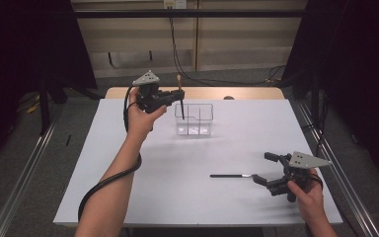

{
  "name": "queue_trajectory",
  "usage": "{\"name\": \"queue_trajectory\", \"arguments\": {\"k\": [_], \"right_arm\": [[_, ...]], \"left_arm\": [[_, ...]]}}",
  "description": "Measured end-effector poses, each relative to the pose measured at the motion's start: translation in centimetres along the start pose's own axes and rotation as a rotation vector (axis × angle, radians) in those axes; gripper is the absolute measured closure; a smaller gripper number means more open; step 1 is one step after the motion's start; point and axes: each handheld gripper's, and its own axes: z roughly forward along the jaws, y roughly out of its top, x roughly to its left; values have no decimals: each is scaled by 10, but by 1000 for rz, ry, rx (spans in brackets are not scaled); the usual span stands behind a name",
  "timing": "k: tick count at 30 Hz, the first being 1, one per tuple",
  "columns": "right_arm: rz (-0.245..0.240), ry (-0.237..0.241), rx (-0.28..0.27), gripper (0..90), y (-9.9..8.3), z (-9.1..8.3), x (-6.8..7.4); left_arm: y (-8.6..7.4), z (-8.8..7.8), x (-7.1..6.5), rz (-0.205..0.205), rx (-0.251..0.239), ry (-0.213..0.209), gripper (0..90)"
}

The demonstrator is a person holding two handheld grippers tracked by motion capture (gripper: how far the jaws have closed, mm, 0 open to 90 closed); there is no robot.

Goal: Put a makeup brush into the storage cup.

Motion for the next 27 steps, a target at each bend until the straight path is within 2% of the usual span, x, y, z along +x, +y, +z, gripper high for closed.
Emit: {"name": "queue_trajectory", "arguments": {"k": [14, 27], "right_arm": [[-1, 2, 1, 28, 0, 0, 0], [-1, 7, 0, 28, 0, 0, 0]], "left_arm": [[12, 5, 7, 3, 1, 31, 834], [13, 11, 14, -3, 0, 69, 833]]}}
